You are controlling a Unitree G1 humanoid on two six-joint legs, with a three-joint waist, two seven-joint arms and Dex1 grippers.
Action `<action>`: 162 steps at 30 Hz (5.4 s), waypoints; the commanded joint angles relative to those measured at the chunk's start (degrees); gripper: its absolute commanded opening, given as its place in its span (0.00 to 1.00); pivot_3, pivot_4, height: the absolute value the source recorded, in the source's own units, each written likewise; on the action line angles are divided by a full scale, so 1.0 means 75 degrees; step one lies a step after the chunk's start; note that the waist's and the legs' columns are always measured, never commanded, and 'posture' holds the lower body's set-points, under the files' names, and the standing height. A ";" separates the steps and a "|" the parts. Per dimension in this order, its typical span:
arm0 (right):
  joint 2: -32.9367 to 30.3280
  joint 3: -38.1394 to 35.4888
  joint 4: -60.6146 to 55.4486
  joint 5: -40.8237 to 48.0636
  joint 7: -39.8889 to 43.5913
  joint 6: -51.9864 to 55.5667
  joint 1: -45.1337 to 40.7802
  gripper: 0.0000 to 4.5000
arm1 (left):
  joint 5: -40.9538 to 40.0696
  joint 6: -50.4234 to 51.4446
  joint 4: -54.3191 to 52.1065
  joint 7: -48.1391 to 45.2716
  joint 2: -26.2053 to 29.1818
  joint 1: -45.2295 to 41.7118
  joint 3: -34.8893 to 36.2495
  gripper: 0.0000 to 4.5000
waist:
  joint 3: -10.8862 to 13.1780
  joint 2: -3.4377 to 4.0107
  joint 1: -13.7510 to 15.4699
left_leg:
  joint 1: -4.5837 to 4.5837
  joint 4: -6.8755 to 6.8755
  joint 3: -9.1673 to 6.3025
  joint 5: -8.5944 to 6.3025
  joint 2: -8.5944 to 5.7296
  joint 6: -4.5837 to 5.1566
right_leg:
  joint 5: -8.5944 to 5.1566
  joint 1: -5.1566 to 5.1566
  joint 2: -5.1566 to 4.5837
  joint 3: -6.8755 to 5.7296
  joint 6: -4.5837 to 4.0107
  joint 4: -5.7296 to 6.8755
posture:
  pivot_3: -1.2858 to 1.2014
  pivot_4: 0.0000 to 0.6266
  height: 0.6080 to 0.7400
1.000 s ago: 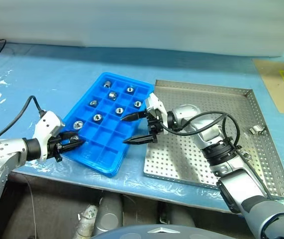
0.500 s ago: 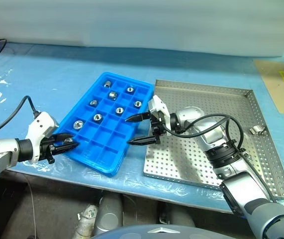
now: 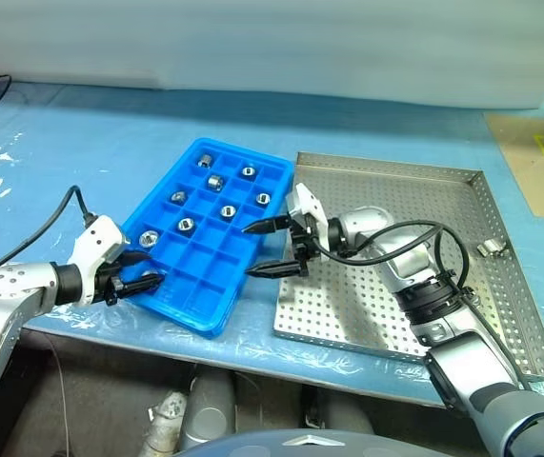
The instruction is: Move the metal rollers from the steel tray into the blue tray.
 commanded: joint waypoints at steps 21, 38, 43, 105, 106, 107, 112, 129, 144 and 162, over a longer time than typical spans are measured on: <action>-0.0916 -0.1307 -0.0893 0.0143 -0.0782 0.0258 0.0453 1.00 | -0.0190 -0.0253 0.1449 -0.0363 -0.1842 -0.4709 -0.2076 0.73 | -0.0004 -0.0004 -0.0171 | 0.0003 0.0022 0.0004 0.0030 -0.0010 -0.0045 | 0.0005 0.0009 0.0002 0.0007 -0.0004 0.0028 | 0.53 0.24 1.00; -0.1132 -0.3634 -0.2045 -0.0443 -0.4459 -0.0042 0.2710 1.00 | 0.1397 -0.3036 0.5832 -0.2083 -0.4945 -0.6845 -0.3733 0.73 | -0.0005 -0.0003 -0.1255 | -0.0004 0.0045 0.0018 0.0017 -0.0018 -0.0009 | 0.0009 0.0012 0.0033 0.0019 -0.0007 0.0008 | 0.38 0.24 1.00; -0.0913 -0.3739 -0.0848 -0.0868 -0.5183 -0.0743 0.2383 1.00 | 0.1565 -0.3109 0.5893 -0.2244 -0.4998 -0.6813 -0.3694 0.73 | -0.0005 -0.0001 -0.1375 | 0.0003 0.0049 0.0022 0.0009 -0.0018 0.0003 | 0.0016 0.0016 0.0037 0.0021 -0.0018 0.0008 | 0.38 0.24 1.00; 0.0752 -0.1332 -0.0363 -0.0226 -0.2482 -0.0278 0.0102 0.39 | 0.0641 -0.1014 0.1844 -0.2110 -0.1237 -0.4453 -0.1743 0.74 | 0.0008 0.0013 -0.1161 | 0.0001 -0.0012 0.0022 0.0000 0.0015 0.0007 | 0.0009 -0.0003 0.0033 0.0014 -0.0030 -0.0025 | 0.53 0.24 1.00; 0.0900 -0.1156 -0.0024 -0.0431 -0.2438 -0.0543 -0.0034 0.39 | 0.0643 -0.0993 0.1718 -0.1995 -0.1059 -0.4230 -0.1550 0.74 | 0.0008 0.0013 -0.1131 | 0.0002 -0.0023 0.0021 0.0004 0.0015 0.0000 | 0.0007 -0.0008 0.0033 0.0013 -0.0034 -0.0025 | 0.55 0.24 1.00; 0.0990 -0.1049 0.0218 -0.0579 -0.2413 -0.0742 -0.0120 0.39 | 0.0642 -0.0982 0.1632 -0.1918 -0.0945 -0.4085 -0.1435 0.74 | 0.0009 0.0012 -0.1097 | 0.0003 -0.0033 0.0020 0.0009 0.0014 -0.0009 | 0.0003 -0.0009 0.0032 0.0008 -0.0040 -0.0025 | 0.55 0.24 1.00; 0.1837 -0.0817 0.1554 -0.0625 -0.1924 -0.1313 -0.0857 0.39 | 0.0269 -0.0398 0.0895 -0.1327 -0.0262 -0.2895 -0.0069 0.74 | 0.0014 0.0004 -0.0891 | -0.0002 -0.0062 0.0014 0.0022 0.0026 -0.0031 | -0.0011 -0.0026 0.0035 -0.0008 -0.0064 -0.0020 | 0.61 0.24 1.00; 0.3545 -0.0370 0.3629 -0.1349 -0.1427 -0.2161 -0.1303 0.39 | -0.0685 0.0490 -0.0879 -0.0585 0.0306 -0.0195 0.1854 0.74 | 0.0023 -0.0017 -0.0155 | 0.0000 -0.0073 -0.0001 0.0031 0.0057 -0.0054 | -0.0026 -0.0028 0.0045 -0.0033 -0.0086 -0.0003 | 0.67 0.24 1.00; 0.4306 0.0190 0.3892 -0.1676 -0.1368 -0.2506 -0.1407 0.39 | -0.1188 0.0661 -0.1521 -0.0072 0.0277 0.0727 0.2321 0.74 | 0.0022 -0.0021 -0.0098 | 0.0009 -0.0106 -0.0014 0.0044 0.0056 -0.0077 | -0.0029 -0.0031 0.0051 -0.0031 -0.0085 -0.0004 | 0.69 0.24 1.00; 0.5177 0.0276 0.4501 -0.1561 -0.2069 -0.2946 -0.2069 0.39 | -0.1290 0.0607 -0.1210 0.0027 0.0423 0.0310 0.2101 0.74 | 0.0022 -0.0022 -0.0102 | 0.0008 -0.0109 -0.0014 0.0046 0.0056 -0.0081 | -0.0030 -0.0034 0.0054 -0.0032 -0.0087 -0.0004 | 0.68 0.24 1.00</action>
